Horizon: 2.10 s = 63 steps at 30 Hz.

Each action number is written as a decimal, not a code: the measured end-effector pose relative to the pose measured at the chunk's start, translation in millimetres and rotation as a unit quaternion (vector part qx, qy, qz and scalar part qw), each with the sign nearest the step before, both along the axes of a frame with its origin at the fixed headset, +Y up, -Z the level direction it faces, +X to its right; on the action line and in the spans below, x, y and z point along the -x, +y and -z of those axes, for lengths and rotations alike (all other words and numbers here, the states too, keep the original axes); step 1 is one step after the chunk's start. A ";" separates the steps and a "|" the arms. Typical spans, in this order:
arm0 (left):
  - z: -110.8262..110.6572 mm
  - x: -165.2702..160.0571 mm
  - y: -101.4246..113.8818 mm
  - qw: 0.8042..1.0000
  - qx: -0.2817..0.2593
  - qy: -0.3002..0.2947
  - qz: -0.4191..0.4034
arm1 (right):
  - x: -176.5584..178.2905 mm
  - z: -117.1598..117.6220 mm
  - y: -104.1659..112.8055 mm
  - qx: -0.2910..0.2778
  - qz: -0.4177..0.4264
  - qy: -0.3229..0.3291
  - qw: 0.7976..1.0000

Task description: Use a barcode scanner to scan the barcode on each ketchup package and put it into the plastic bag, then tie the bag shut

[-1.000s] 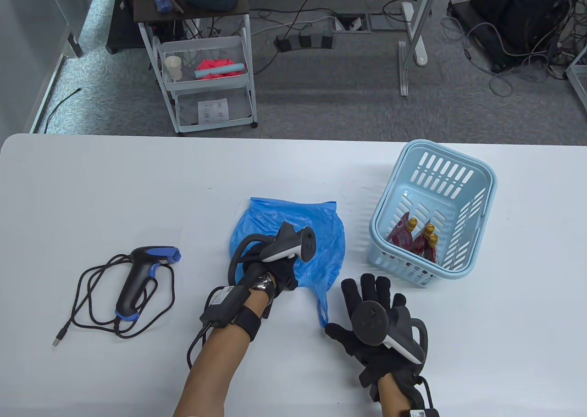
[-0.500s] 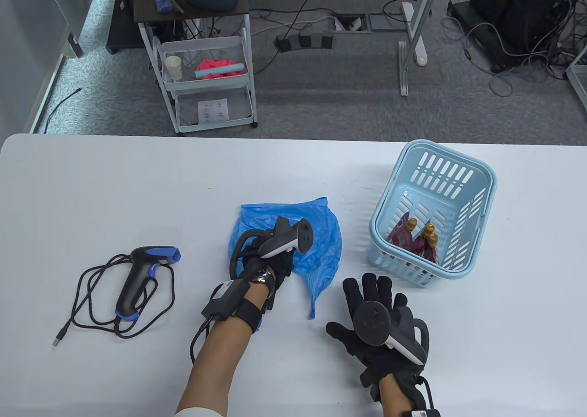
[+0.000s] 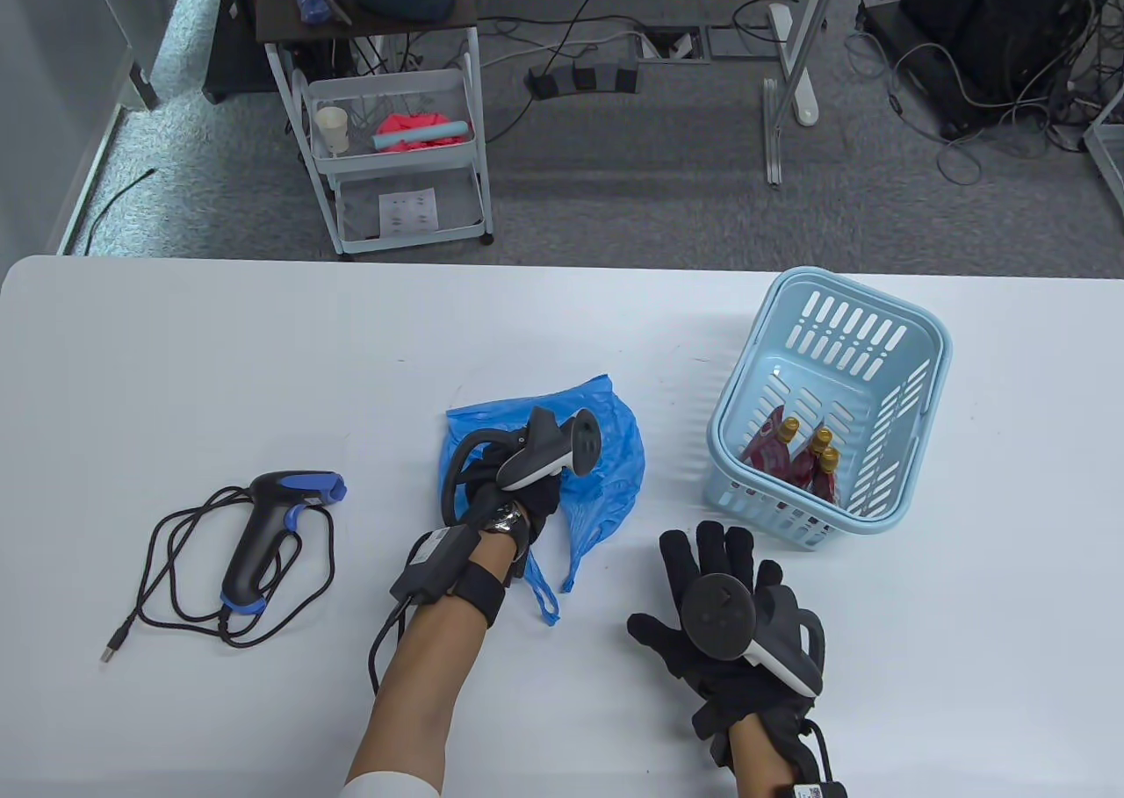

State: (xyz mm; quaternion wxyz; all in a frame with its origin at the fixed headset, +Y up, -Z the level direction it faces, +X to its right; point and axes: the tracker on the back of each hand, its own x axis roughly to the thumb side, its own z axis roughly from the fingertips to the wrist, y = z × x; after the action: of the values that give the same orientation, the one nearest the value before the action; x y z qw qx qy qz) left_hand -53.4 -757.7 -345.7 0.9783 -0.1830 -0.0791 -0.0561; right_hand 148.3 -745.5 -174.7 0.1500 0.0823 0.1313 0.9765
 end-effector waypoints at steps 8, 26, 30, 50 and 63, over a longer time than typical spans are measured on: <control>-9.4 4.7 32.1 0.999 -0.040 -0.025 -0.019 | 0.6 -0.2 0.3 0.000 -0.001 0.003 1.000; -62.4 14.7 111.6 0.983 -0.151 -0.100 -0.021 | 0.1 -1.9 1.8 -0.006 0.004 0.003 1.000; -82.6 17.0 124.4 0.977 -0.175 -0.120 -0.017 | 0.6 -2.3 1.9 -0.006 0.001 0.004 1.000; -152.5 28.0 91.9 0.969 -0.178 -0.169 -0.002 | 2.3 -5.1 2.0 -0.010 -0.016 0.005 1.000; -160.0 17.5 28.2 0.974 -0.117 -0.192 0.042 | -2.1 -6.8 4.0 -0.015 -0.010 -0.007 1.000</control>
State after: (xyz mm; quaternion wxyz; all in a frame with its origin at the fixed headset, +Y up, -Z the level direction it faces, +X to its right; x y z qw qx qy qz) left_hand -70.9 -729.5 -185.7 0.9563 -0.0568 -0.2504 -0.1401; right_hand 150.5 -741.5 -167.9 0.1395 0.0767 0.1161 0.9804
